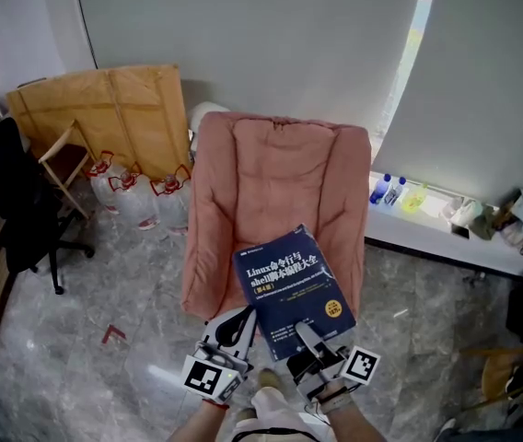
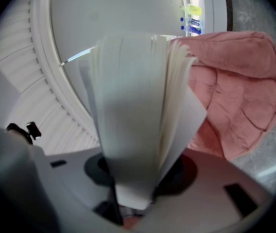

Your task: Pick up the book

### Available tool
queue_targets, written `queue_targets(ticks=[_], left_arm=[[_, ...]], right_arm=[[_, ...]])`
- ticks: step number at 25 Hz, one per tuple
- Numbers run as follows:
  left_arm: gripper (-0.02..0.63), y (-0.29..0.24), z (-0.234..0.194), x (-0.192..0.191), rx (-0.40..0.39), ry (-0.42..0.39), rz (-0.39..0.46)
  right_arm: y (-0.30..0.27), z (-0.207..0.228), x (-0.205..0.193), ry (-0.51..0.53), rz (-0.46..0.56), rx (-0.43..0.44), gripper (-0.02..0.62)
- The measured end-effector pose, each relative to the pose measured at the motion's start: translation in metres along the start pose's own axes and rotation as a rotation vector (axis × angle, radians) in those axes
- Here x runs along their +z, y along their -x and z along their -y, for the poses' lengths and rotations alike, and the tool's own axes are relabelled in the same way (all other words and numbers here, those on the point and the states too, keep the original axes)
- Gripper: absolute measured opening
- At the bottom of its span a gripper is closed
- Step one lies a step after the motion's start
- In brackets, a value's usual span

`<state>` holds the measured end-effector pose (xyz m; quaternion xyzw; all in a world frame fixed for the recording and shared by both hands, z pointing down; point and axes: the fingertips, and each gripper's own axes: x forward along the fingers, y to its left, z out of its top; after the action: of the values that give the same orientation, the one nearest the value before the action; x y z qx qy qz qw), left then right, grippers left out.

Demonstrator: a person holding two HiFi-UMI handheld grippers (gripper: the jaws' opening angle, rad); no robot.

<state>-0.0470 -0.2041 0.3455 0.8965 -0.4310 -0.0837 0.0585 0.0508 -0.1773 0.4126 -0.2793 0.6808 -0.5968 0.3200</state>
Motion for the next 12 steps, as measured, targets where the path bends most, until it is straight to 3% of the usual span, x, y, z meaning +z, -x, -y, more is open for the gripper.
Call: queue_targets(ticks=[12], left_arm=[[0.012, -0.032, -0.01, 0.005, 0.059, -0.002, 0.015]], right_arm=[[-0.009, -0.002, 0.031, 0.007, -0.087, -0.009, 0.178]])
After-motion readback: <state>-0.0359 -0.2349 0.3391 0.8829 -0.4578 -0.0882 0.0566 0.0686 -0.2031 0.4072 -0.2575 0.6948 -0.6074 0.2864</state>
